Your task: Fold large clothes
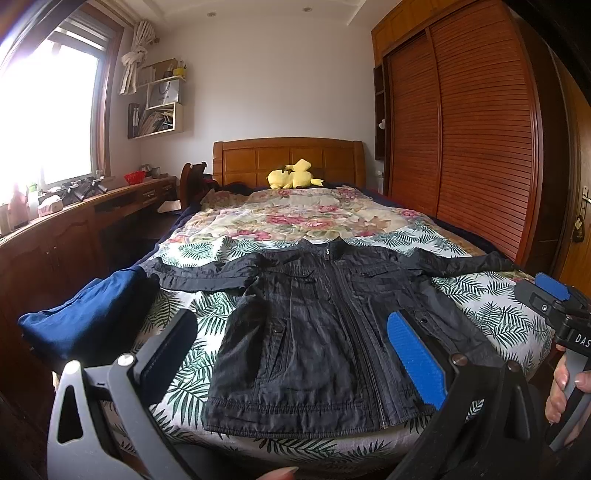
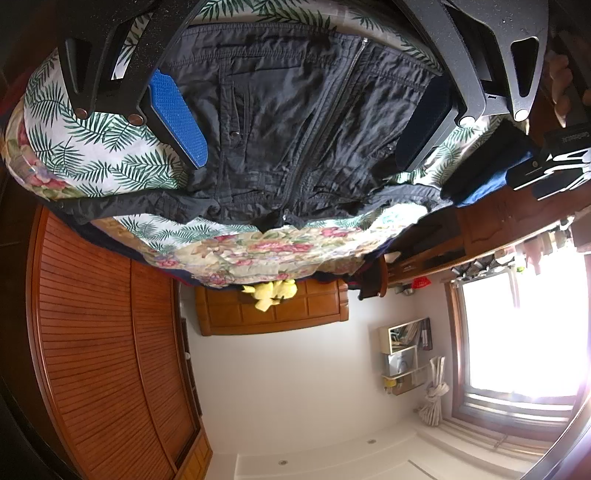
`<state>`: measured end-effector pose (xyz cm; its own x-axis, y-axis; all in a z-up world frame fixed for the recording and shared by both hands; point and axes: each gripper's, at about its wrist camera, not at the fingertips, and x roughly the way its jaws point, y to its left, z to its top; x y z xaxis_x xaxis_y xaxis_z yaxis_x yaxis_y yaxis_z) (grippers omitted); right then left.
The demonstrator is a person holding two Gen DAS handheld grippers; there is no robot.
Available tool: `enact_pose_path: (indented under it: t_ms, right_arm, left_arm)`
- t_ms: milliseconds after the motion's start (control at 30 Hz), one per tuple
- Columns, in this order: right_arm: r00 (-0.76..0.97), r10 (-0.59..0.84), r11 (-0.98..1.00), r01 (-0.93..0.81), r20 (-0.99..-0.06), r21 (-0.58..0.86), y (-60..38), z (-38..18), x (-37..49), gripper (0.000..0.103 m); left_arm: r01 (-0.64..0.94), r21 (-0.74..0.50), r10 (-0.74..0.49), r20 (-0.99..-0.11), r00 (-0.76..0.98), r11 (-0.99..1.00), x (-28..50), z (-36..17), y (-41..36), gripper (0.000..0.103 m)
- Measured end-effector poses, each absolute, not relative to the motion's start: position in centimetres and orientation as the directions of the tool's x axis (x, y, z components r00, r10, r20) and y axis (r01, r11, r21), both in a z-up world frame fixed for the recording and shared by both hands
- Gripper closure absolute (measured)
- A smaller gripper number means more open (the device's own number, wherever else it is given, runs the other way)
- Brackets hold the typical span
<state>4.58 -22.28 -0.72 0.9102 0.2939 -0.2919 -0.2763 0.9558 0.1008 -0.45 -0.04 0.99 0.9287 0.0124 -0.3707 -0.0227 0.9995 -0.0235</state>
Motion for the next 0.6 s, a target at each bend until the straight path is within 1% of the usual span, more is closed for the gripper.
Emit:
enact_pose_path:
  t_ms: [600]
  right_arm:
    - [0.91,0.294,0.956,-0.276,-0.291,0.102,-22.28,-0.87,4.6,0.0]
  left_arm:
    - [-0.024,-0.019,0.015,-0.366,0.931,1.0,-0.59,1.16,-0.03,0.0]
